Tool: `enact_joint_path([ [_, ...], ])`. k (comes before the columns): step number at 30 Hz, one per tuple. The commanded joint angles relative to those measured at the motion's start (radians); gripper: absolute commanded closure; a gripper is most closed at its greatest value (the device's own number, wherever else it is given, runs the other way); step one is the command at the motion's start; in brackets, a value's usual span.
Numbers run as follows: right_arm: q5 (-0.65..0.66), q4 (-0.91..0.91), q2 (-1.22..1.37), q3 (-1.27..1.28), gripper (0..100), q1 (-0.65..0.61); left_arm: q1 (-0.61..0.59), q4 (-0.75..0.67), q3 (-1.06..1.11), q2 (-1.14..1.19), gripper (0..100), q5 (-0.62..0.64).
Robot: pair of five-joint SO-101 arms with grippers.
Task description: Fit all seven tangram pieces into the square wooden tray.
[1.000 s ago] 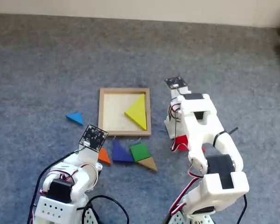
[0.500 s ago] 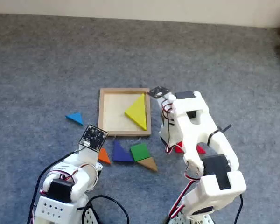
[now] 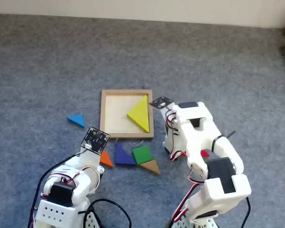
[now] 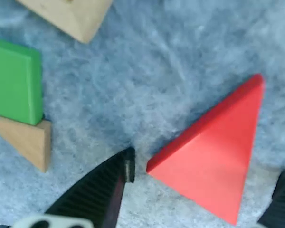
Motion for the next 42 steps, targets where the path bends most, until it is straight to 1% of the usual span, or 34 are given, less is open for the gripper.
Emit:
enact_joint_path([
  [1,0.012,-0.021,-0.045,-0.004,57.4,0.015,0.015,0.000,0.021,-0.045,99,0.006],
  [4,0.012,-0.022,-0.045,-0.004,58.8,0.015,0.015,0.000,0.021,-0.045,99,0.006],
  [8,0.012,-0.024,-0.045,-0.004,67.2,0.015,0.015,0.000,0.021,-0.045,99,0.006],
  [11,0.012,-0.024,-0.045,-0.004,70.6,0.015,0.015,0.000,0.021,-0.045,99,0.006],
  [27,0.012,-0.012,-0.047,-0.004,71.0,0.015,0.015,0.000,0.021,-0.045,99,0.006],
  [32,0.086,0.042,-0.047,-0.004,71.0,0.015,0.015,0.000,0.021,-0.045,99,0.006],
  [37,0.091,0.035,-0.047,-0.004,71.0,0.053,0.015,0.000,0.021,-0.045,99,0.006],
  [42,0.092,0.033,-0.047,-0.005,71.3,0.053,0.015,0.000,0.021,-0.045,99,0.006],
])
